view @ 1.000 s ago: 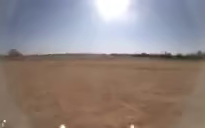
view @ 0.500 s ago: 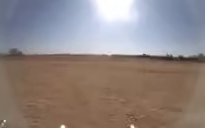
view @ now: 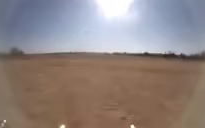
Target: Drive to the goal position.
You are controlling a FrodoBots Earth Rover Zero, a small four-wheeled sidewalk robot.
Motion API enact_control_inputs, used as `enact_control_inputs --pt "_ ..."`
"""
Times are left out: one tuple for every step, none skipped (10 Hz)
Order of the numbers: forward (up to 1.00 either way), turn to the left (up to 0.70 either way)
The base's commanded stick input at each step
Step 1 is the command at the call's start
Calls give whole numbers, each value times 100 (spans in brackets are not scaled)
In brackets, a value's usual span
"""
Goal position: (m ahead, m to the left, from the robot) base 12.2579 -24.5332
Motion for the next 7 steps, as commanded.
enact_control_inputs --pt "100 0" --pt "100 0" --pt "100 0" --pt "100 0" --pt "100 0" --pt "100 0" --pt "100 0"
